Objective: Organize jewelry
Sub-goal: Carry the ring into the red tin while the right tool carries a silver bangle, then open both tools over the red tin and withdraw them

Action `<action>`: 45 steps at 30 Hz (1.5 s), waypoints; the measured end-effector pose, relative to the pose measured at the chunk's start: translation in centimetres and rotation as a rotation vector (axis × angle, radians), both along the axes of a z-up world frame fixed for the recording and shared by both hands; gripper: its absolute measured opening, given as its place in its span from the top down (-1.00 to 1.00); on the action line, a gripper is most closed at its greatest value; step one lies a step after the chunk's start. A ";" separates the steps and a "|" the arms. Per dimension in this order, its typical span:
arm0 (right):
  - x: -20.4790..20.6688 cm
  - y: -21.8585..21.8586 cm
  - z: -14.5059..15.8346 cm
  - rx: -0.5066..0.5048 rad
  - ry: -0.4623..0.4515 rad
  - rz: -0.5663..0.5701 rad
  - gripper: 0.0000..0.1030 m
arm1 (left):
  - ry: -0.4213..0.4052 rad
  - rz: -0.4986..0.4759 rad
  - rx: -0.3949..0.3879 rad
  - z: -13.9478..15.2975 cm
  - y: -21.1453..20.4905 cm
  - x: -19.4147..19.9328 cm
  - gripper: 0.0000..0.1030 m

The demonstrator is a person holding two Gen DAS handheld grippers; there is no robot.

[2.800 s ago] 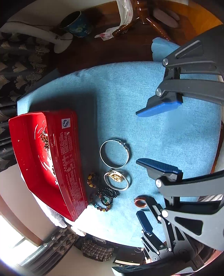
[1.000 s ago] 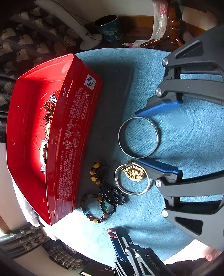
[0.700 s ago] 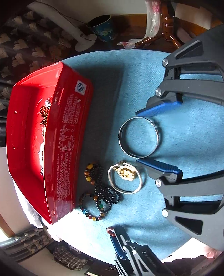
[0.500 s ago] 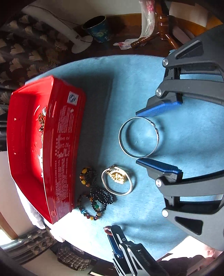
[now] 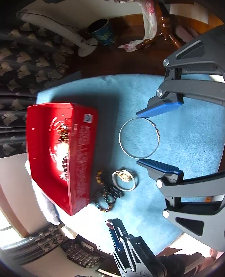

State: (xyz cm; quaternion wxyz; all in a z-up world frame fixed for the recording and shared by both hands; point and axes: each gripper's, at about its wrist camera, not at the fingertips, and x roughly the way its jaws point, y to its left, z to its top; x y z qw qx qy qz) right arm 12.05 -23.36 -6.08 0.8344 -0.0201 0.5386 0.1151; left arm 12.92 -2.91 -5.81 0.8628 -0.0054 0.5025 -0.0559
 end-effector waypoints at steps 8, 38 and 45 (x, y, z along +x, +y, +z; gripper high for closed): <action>2.1 0.1 3.7 0.038 -0.078 0.019 0.08 | -0.107 0.015 -0.025 4.0 -0.5 2.4 0.43; 14.0 2.4 4.0 0.039 -0.118 0.012 0.08 | -0.116 0.053 -0.003 2.8 -1.4 14.9 0.43; 15.9 2.8 1.0 0.023 -0.057 0.002 0.08 | -0.063 0.052 0.015 0.4 -1.5 17.1 0.43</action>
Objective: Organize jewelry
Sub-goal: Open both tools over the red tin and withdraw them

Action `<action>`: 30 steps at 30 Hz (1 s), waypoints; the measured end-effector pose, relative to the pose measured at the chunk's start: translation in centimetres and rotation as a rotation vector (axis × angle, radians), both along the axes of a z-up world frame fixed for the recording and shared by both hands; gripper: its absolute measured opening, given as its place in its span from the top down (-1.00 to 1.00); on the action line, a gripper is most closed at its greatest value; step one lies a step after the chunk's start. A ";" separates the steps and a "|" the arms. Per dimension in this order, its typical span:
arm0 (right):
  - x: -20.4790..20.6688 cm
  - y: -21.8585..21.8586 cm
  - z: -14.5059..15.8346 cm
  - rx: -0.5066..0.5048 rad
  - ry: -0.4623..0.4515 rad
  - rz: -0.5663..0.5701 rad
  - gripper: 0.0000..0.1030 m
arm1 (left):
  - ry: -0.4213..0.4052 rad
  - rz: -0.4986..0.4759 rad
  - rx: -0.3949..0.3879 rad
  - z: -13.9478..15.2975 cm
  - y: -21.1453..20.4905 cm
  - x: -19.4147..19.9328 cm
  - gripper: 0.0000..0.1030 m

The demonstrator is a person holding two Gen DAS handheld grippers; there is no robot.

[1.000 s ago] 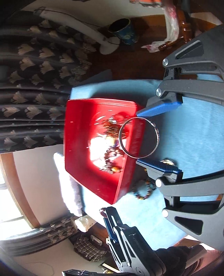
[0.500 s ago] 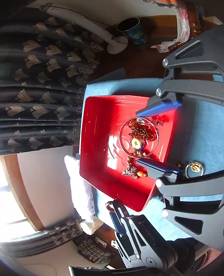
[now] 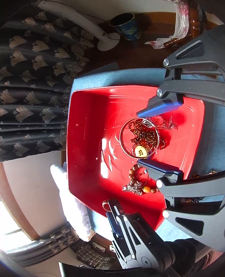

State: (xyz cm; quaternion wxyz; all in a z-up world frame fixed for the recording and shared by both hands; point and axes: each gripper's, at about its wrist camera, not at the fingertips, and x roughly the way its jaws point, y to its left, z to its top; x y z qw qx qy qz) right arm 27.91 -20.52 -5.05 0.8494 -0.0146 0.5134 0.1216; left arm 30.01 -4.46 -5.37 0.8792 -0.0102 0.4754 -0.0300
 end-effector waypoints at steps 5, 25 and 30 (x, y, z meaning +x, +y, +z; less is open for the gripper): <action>0.9 0.2 -1.2 -0.008 0.024 -0.001 0.07 | 0.027 -0.010 0.002 -1.2 0.0 0.7 0.43; -2.6 -1.0 1.8 0.026 -0.057 -0.026 -0.18 | -0.043 -0.006 -0.039 1.8 2.1 -3.3 -0.03; -5.6 -1.2 2.9 0.047 -0.074 -0.013 -0.23 | -0.066 0.034 -0.012 2.7 3.7 -6.0 -0.09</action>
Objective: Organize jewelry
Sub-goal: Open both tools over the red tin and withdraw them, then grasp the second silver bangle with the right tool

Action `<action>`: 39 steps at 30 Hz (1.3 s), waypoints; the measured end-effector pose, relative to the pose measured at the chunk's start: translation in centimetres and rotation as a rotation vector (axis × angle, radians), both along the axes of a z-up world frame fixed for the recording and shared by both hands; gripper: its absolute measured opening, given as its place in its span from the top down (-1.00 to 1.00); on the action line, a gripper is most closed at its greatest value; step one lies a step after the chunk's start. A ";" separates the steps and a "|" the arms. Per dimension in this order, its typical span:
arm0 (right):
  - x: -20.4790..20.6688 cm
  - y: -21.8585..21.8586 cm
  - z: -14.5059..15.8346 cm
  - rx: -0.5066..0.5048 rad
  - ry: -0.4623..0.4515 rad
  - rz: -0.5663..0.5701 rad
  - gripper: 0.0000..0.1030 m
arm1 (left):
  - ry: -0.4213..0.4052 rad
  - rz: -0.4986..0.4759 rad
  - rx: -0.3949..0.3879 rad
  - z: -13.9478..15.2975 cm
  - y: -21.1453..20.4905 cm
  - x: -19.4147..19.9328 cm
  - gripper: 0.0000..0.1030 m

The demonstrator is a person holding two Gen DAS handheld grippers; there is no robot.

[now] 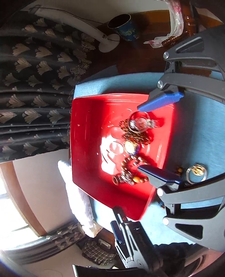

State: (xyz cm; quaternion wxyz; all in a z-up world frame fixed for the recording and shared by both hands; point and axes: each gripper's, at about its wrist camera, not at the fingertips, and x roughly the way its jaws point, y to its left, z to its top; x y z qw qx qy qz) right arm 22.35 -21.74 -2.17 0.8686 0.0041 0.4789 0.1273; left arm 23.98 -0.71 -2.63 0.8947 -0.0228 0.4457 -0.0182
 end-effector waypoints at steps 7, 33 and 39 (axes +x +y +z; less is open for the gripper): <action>-3.3 0.5 -0.5 0.032 0.037 0.016 -0.32 | 0.028 0.020 0.030 -0.8 1.6 -3.8 -0.17; -7.4 6.0 -7.8 0.006 0.250 0.101 -0.48 | 0.187 0.044 0.051 -7.0 4.5 -9.4 -0.51; -6.9 7.1 -8.8 -0.035 0.262 0.100 -0.55 | 0.188 0.052 0.039 -7.5 5.3 -9.5 -0.59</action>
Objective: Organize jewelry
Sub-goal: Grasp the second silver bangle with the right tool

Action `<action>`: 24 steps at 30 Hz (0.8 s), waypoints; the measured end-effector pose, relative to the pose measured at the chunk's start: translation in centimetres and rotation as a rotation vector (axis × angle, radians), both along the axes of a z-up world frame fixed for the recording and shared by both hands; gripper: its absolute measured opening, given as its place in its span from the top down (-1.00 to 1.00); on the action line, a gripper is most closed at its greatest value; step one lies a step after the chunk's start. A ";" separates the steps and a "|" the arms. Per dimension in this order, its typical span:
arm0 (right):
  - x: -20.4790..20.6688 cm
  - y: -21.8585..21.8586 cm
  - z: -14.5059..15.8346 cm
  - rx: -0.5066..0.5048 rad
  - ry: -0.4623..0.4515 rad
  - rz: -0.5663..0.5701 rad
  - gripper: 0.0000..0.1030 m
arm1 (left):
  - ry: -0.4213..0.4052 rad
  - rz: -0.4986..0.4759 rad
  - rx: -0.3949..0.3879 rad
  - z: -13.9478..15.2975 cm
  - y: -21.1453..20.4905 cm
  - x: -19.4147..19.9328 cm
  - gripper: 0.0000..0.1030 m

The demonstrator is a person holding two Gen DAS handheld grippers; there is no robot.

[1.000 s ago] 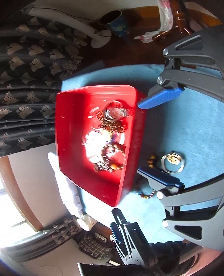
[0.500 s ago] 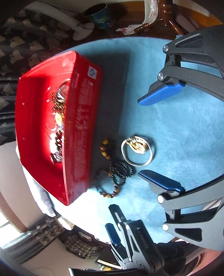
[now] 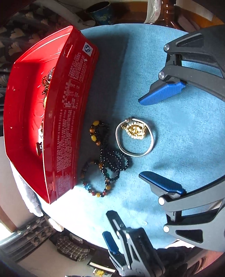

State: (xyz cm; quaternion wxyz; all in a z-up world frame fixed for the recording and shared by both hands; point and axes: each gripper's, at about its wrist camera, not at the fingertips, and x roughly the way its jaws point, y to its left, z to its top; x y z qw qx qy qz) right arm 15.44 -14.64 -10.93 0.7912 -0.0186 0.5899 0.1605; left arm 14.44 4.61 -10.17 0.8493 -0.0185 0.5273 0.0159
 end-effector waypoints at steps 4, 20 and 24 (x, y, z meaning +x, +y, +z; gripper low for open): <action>0.3 0.8 -0.2 -0.029 -0.009 0.002 -0.60 | 0.002 0.001 -0.004 -0.2 0.2 0.0 -0.60; 0.8 1.3 -0.3 -0.101 -0.052 -0.015 -0.23 | 0.011 0.000 -0.038 -0.5 0.6 0.0 -0.60; 0.7 0.8 -0.1 -0.100 -0.055 -0.020 0.01 | 0.008 -0.017 -0.030 -0.3 0.0 0.1 -0.60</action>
